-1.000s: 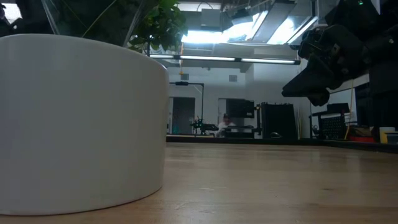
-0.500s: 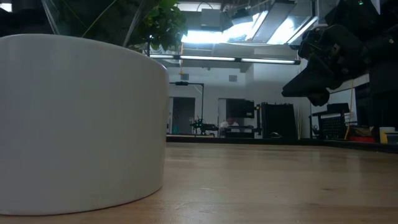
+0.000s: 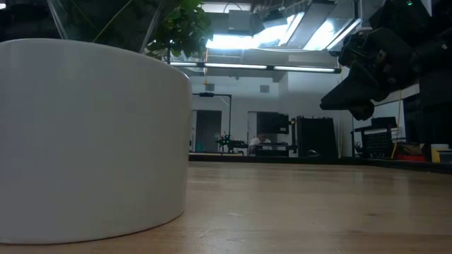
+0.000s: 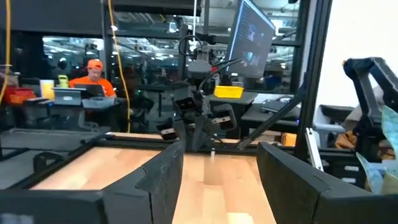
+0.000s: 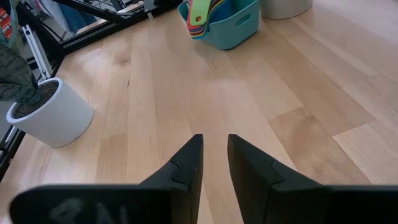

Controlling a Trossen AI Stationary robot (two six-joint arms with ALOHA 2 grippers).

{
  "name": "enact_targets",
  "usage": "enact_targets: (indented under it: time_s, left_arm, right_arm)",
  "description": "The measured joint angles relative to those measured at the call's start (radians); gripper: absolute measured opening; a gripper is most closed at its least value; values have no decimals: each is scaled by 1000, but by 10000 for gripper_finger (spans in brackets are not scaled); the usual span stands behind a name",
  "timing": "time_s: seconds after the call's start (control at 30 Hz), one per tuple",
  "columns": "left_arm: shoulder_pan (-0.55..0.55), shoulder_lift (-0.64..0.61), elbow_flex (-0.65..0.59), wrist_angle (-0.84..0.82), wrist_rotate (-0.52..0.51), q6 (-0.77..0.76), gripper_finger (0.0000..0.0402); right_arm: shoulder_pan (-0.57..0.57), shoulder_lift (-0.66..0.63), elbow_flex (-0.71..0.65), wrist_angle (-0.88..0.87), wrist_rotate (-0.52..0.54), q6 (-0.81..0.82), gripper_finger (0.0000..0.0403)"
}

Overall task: Nest measuring cups in basket
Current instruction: Return to Home Position

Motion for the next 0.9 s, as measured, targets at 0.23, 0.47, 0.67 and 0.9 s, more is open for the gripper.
enact_targets:
  time_s: [0.23, 0.47, 0.67, 0.9]
  left_arm:
    - [-51, -26, -1, 14, -94, 26, 198]
    - [-139, -172, -2, -127, -211, 65, 198]
    - [-186, -367, -2, -330, -262, 112, 198]
    - [-162, -572, -2, -587, -230, 71, 198]
  right_arm:
    - [0, 0, 0, 0, 0, 0, 80]
    - [0, 0, 0, 0, 0, 0, 80]
    - [0, 0, 0, 0, 0, 0, 80]
    - [0, 0, 0, 0, 0, 0, 80]
